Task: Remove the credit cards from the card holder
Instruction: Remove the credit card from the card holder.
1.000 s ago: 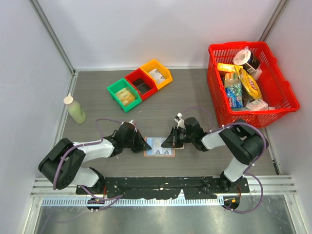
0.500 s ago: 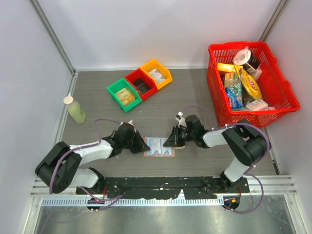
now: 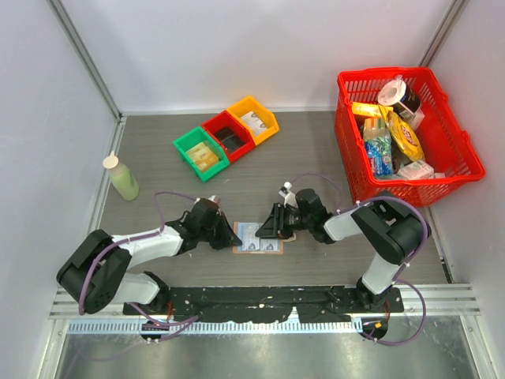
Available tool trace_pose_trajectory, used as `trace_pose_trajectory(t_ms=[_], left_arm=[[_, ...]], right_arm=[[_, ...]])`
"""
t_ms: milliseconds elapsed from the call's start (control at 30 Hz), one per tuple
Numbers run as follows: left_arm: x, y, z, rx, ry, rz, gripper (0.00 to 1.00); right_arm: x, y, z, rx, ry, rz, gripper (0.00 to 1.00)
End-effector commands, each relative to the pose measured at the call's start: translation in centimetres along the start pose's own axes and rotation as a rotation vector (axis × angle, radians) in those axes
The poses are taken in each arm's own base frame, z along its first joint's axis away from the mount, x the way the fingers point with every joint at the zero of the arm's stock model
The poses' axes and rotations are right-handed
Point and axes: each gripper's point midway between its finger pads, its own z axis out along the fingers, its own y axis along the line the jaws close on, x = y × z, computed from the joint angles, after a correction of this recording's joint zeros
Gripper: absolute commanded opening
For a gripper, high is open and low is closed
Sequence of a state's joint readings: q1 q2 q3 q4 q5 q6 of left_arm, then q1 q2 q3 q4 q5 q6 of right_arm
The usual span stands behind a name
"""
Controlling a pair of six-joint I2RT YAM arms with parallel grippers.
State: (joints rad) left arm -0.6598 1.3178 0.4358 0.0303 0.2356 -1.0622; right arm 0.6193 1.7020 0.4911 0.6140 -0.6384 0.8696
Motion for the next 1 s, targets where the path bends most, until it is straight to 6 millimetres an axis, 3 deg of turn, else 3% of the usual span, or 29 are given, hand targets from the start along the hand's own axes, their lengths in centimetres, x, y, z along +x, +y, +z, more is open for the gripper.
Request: trace_pose_trajectory(t_ms=[0,167,567,967], left_arm=[[-0.3,-0.6,0.2,0.002,-0.005,0.03,0.04],[-0.2,-0.5,0.3,-0.004,-0.002,0.031,0.03],[0.0,-0.2,0.6,-0.014,0.001,0.022,0.01],[-0.2,-1.0,0.2,0.027,-0.01,0.012,0.01]], right_arm=[[-0.5,0.6,1.0,-0.012,-0.02,-0.013,0.41],[-0.1,0.5,1.2,-0.016,-0.014,-0.009,0.39],[0.3,1.3,0.8,-0.056,-0.008,-0.029,0.07],[0.8,0.2,-0.2,-0.048,0.036,-0.033,0.01]])
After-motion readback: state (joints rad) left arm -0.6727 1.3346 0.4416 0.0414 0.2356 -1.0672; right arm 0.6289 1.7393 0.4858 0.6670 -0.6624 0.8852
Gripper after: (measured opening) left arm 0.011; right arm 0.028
